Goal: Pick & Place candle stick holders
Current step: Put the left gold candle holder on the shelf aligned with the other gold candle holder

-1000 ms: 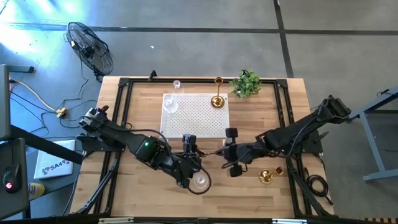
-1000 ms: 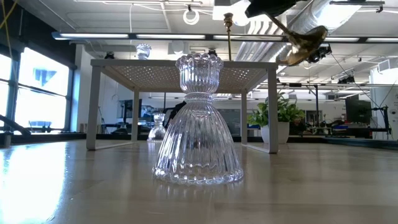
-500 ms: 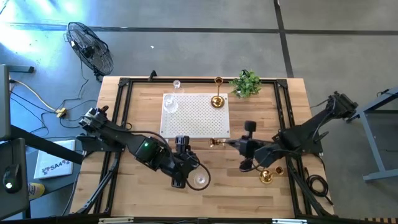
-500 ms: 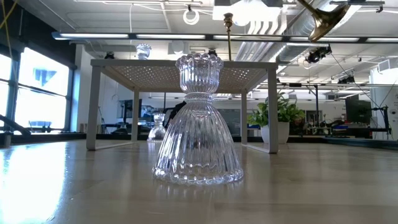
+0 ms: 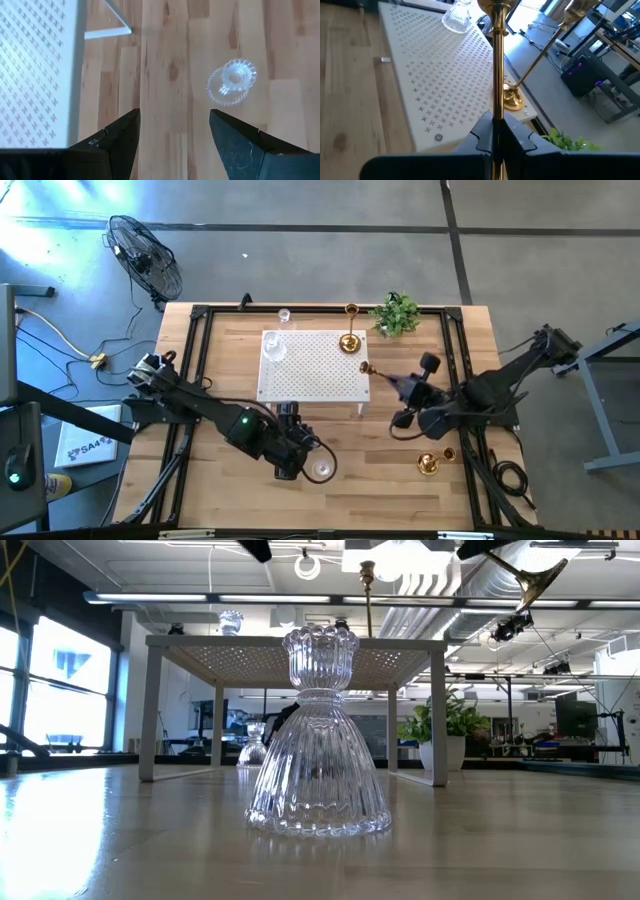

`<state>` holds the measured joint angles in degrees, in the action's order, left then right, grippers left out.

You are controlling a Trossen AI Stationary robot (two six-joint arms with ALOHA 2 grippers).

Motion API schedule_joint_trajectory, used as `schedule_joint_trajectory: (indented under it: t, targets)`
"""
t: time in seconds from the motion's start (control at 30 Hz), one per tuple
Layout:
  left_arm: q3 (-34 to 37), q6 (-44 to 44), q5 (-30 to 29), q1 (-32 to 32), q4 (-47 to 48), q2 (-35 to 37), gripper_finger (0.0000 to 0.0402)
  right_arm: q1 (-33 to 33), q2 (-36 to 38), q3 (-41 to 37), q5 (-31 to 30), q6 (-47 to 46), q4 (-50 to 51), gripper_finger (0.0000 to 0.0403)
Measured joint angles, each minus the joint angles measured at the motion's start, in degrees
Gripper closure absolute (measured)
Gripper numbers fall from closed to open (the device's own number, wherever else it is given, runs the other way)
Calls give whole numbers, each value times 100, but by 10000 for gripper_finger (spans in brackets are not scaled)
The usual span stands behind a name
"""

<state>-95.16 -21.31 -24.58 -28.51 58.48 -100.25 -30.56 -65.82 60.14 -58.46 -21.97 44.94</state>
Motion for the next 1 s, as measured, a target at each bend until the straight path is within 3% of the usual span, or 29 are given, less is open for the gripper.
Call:
schedule_joint_trajectory:
  t: [0.2, 0.43, 0.7, 1.0]
  targets:
    - [203, -150, -2, 0, -190, 0, 167, 197, 26, 0, 1, 860, -663, 397]
    - [304, -156, -4, 0, -248, 0, 167, 637, 26, 0, 593, 1768, -1572, 397]
    - [304, -376, 117, -5, 48, 0, 167, 1312, 32, -127, 2093, 2640, -2599, 397]
    - [304, -496, -57, -211, 110, 0, 167, 2309, 511, -1399, 4167, 3363, -5029, 397]
